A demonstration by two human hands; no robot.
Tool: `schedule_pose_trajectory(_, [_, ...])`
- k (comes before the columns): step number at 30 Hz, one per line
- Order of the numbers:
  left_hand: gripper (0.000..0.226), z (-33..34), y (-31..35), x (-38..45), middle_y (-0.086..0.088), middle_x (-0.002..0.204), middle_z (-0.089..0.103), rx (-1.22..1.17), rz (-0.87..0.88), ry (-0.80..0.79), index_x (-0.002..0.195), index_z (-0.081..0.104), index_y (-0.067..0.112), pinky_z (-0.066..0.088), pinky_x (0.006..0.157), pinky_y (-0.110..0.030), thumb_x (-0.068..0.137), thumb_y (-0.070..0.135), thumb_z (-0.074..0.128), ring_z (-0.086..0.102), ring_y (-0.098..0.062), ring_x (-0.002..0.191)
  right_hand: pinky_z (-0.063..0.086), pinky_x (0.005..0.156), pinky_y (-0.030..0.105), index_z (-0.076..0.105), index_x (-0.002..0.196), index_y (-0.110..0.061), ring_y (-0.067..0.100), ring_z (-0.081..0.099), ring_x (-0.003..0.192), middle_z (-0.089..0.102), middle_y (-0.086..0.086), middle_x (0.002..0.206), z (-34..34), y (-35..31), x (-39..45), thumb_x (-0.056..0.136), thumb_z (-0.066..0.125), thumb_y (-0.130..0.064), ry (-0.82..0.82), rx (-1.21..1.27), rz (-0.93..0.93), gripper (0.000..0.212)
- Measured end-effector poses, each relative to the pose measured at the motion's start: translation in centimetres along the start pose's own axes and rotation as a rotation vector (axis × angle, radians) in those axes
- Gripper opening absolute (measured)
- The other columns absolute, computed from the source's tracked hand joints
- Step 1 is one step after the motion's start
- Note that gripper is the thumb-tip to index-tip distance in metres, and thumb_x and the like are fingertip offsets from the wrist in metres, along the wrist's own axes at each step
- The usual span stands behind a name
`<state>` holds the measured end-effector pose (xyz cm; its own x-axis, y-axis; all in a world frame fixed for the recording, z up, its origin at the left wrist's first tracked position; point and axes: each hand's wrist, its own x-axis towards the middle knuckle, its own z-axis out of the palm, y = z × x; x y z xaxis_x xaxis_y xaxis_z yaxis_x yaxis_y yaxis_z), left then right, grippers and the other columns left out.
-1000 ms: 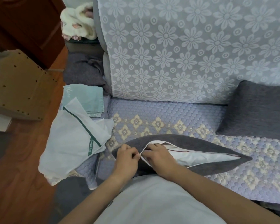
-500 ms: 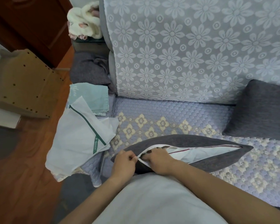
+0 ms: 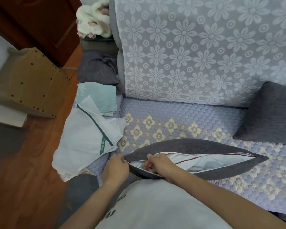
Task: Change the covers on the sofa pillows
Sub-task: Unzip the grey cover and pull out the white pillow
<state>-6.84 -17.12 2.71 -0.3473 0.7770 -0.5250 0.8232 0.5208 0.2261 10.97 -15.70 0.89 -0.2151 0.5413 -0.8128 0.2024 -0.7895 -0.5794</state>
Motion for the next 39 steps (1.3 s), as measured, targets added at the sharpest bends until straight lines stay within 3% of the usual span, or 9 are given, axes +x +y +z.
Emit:
schedule_pose_trajectory(4, [0.025,0.0,-1.0,0.0,0.008,0.077,0.056,-0.027,0.118,0.068,0.075,0.053,0.022,0.044,0.065,-0.033,0.098,0.031,0.052,0.057,-0.019,0.077,0.047,0.055,0.018,0.066,0.091,-0.001,0.020,0.072,0.074,0.075,0.011,0.098,-0.4,-1.2,-0.2,0.104,0.044,-0.028,0.022,-0.018,-0.005,0.037])
schedule_pose_trajectory(8, [0.019,0.0,-1.7,1.2,0.009,0.108,0.043,-0.147,0.192,0.011,0.097,0.055,0.025,0.044,0.084,-0.034,0.090,0.039,0.065,0.054,-0.021,0.102,0.048,0.056,0.023,0.062,0.117,-0.014,0.023,0.076,0.085,0.068,0.002,0.116,-0.8,-1.0,0.0,0.103,0.043,-0.023,-0.038,-0.061,0.008,0.025])
schedule_pose_trajectory(12, [0.075,2.3,0.5,1.8,-0.005,0.145,0.027,-0.187,0.100,-0.252,0.148,0.032,0.026,0.043,0.105,-0.038,0.083,0.037,0.067,0.048,-0.029,0.127,0.055,0.069,0.032,0.060,0.124,-0.015,0.029,0.068,0.081,0.061,0.007,0.109,0.4,-0.8,0.3,0.096,0.035,0.002,-0.064,-0.249,-0.185,0.042])
schedule_pose_trajectory(16, [0.057,4.3,2.3,1.2,-0.010,0.140,0.036,-0.192,0.096,-0.136,0.141,0.043,0.020,0.047,0.091,-0.040,0.086,0.010,0.056,0.055,-0.035,0.113,0.045,0.099,0.033,0.053,0.139,-0.022,0.024,0.054,0.122,0.047,0.001,0.141,-0.5,0.6,0.7,0.088,0.046,-0.009,0.108,-0.853,-0.444,0.054])
schedule_pose_trajectory(19, [0.048,3.6,2.2,1.4,-0.008,0.137,0.040,-0.337,0.071,-0.036,0.132,0.053,0.017,0.044,0.091,-0.034,0.087,-0.001,0.049,0.055,-0.030,0.110,0.052,0.084,0.040,0.056,0.133,-0.018,0.030,0.058,0.104,0.048,0.003,0.133,-1.0,1.7,1.3,0.084,0.056,-0.007,0.209,-1.151,-0.629,0.050])
schedule_pose_trajectory(23, [0.038,3.2,1.9,0.6,0.003,0.112,0.063,-0.613,0.084,0.051,0.115,0.063,0.022,0.042,0.079,-0.011,0.089,-0.004,0.054,0.060,-0.008,0.095,0.046,0.091,0.035,0.062,0.115,-0.010,0.028,0.057,0.098,0.062,0.008,0.110,-0.9,0.9,2.8,0.075,0.069,-0.014,0.251,-1.388,-0.765,0.041])
schedule_pose_trajectory(28, [0.037,2.9,1.5,0.6,0.013,0.103,0.065,-0.677,0.141,-0.001,0.112,0.065,0.022,0.037,0.071,0.003,0.089,-0.006,0.055,0.059,0.003,0.093,0.043,0.078,0.039,0.045,0.123,-0.006,0.035,0.061,0.108,0.058,0.014,0.122,0.4,-0.8,3.0,0.092,0.061,-0.028,0.241,-1.374,-0.390,0.041])
schedule_pose_trajectory(34, [0.036,3.0,0.3,2.9,0.006,0.109,0.068,-0.641,0.085,-0.063,0.116,0.065,0.021,0.045,0.082,-0.018,0.091,-0.002,0.054,0.063,-0.011,0.101,0.035,0.070,0.037,0.053,0.118,-0.010,0.035,0.063,0.102,0.065,0.014,0.114,-0.2,-0.9,2.2,0.097,0.046,-0.014,0.219,-1.553,-0.400,0.022])
schedule_pose_trajectory(39, [0.038,4.1,-0.1,4.9,-0.003,0.110,0.064,-0.483,0.092,-0.084,0.121,0.065,0.012,0.041,0.081,-0.024,0.091,-0.006,0.052,0.060,-0.019,0.096,0.036,0.060,0.035,0.053,0.081,-0.015,0.033,0.060,0.071,0.064,0.008,0.079,-3.8,-1.8,-0.9,0.092,0.048,-0.016,0.448,-1.239,-0.573,0.011])
